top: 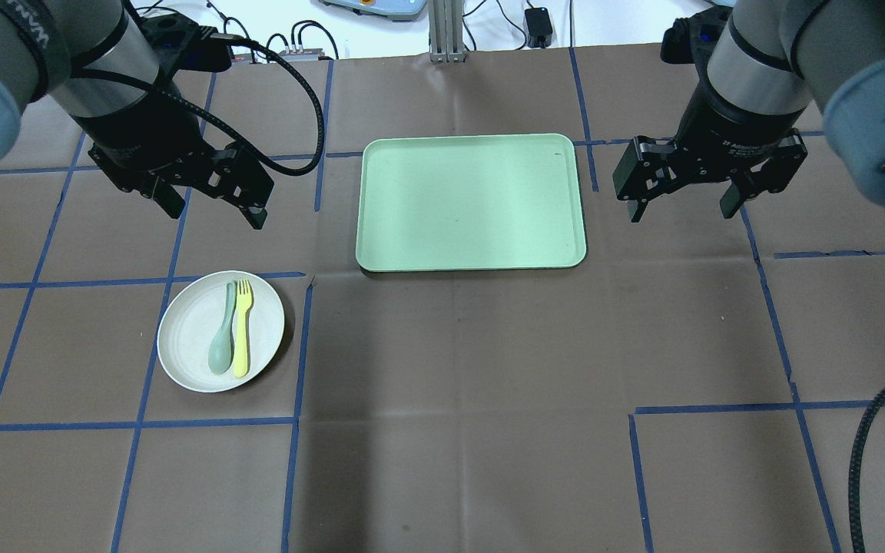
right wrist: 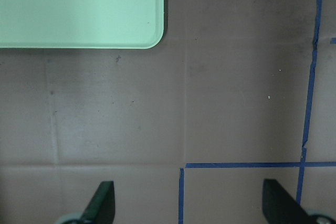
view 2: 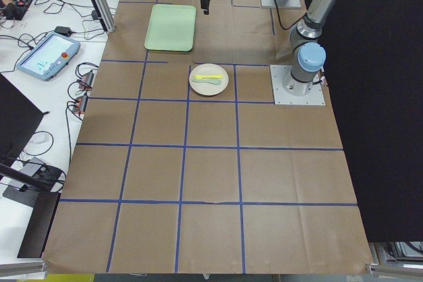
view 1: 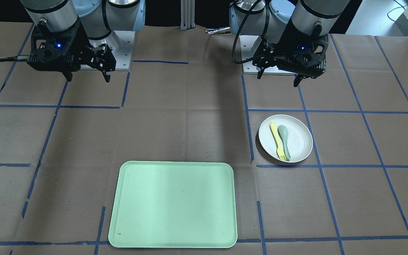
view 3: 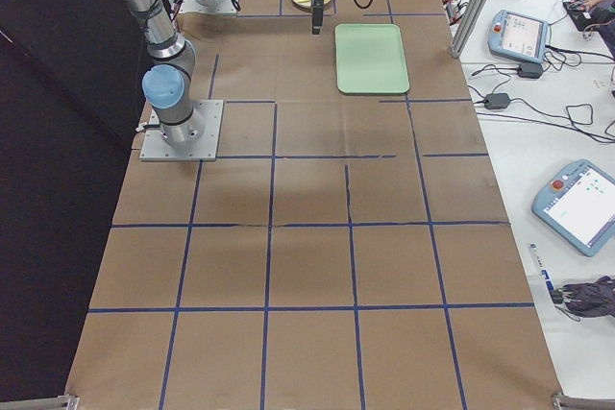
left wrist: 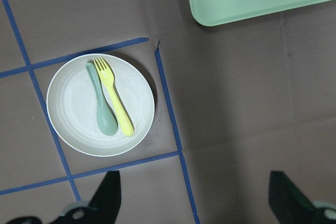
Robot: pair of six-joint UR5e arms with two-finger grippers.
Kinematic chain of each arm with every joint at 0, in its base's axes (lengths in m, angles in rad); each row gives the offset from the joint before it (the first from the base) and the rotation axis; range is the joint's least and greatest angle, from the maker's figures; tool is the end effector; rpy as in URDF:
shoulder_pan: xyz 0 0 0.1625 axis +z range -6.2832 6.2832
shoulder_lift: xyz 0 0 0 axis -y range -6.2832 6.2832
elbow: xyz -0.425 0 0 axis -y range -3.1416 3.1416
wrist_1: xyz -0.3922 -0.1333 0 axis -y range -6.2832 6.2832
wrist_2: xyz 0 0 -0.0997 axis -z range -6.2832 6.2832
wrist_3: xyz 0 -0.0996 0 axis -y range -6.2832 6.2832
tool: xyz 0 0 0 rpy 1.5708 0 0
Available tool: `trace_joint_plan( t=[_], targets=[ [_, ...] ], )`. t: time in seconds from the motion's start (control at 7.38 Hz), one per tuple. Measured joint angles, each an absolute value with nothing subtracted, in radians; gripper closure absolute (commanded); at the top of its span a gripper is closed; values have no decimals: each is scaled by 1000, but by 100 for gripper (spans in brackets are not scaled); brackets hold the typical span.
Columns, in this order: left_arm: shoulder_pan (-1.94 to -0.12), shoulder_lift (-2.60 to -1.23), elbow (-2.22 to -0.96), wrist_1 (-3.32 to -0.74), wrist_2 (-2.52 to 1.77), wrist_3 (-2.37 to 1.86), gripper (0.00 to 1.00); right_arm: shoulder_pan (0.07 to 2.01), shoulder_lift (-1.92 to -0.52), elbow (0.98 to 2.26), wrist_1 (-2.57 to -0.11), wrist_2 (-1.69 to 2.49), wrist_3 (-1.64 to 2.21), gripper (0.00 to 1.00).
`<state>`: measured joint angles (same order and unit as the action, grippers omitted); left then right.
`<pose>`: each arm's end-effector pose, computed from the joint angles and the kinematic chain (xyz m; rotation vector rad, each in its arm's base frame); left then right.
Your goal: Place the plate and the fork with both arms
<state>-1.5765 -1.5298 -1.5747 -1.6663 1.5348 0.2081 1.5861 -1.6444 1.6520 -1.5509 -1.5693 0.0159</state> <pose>-0.1396 -0.4674 0.4965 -0.3290 -3.0812 -0.0844 0.1404 -0.4558 0.4811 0.0010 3.1402 0.0432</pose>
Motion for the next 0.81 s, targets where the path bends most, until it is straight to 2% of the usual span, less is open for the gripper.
trace_joint_plan(
  t=[0.81],
  targets=[
    [-1574,-1527,-1575,-1668,1544,210,0,1586,-1642,1652,-1549,-1571,-4,0]
  ],
)
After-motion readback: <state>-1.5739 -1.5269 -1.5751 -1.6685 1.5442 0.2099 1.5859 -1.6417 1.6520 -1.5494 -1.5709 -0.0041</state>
